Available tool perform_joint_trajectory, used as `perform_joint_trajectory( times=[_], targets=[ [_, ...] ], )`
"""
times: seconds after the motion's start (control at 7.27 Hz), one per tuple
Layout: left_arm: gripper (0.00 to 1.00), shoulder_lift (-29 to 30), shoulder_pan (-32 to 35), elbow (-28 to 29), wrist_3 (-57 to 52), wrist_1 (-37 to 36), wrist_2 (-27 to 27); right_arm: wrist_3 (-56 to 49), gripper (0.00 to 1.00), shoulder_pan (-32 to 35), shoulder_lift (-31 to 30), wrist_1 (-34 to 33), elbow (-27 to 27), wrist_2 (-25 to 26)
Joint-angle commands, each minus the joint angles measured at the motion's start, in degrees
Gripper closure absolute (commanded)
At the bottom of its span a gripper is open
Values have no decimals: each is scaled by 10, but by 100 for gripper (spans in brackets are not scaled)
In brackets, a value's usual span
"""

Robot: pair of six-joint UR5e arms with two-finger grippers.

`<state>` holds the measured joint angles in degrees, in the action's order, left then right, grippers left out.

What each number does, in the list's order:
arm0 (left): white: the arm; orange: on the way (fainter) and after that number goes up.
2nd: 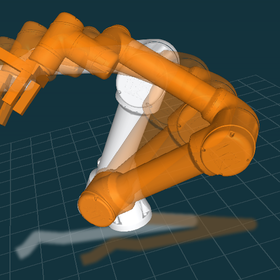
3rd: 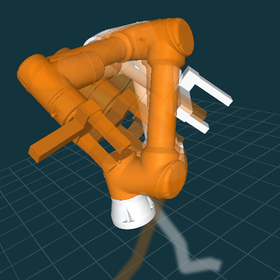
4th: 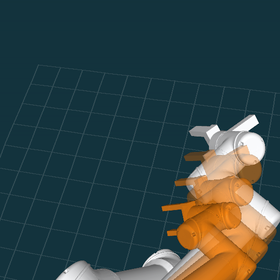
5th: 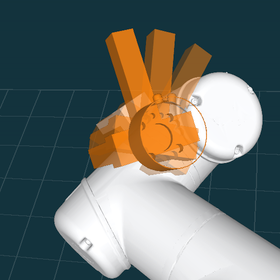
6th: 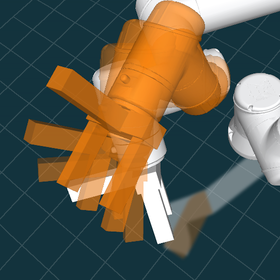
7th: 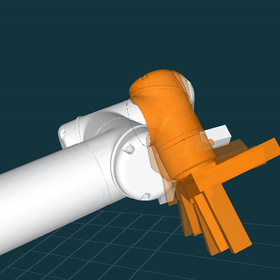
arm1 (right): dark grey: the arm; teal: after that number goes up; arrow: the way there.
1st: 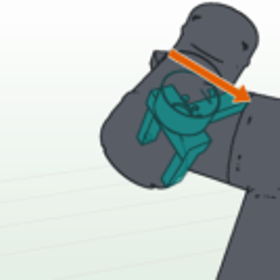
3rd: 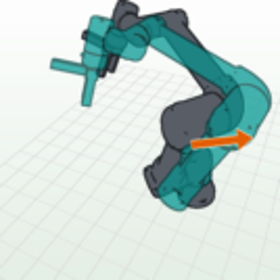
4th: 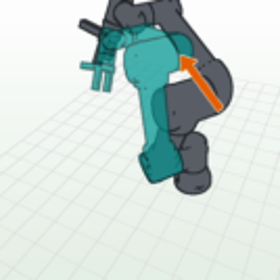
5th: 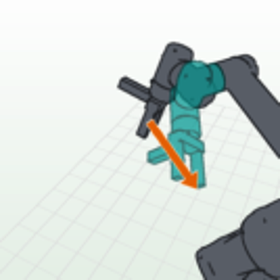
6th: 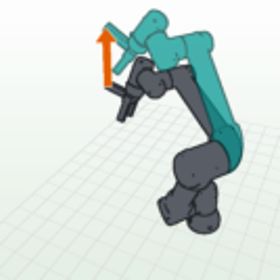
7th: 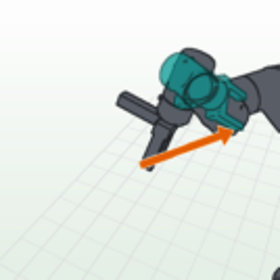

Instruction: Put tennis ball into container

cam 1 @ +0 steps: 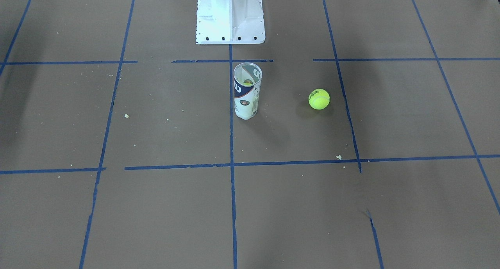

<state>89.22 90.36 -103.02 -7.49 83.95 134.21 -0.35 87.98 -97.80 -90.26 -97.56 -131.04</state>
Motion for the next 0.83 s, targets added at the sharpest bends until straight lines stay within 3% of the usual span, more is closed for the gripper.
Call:
perform_joint_trajectory(
  times=[0.0, 0.28, 0.69],
  targets=[
    [0, 40, 1, 14, 0, 2, 3, 0, 0, 0, 1, 0, 0, 0],
    [0, 44, -4, -19, 1, 33, 6, 0, 0, 0, 0, 0, 0, 0],
    [0, 60, -159, -51, 262, 107, 22, 0, 0, 0, 0, 0, 0, 0]
  ],
)
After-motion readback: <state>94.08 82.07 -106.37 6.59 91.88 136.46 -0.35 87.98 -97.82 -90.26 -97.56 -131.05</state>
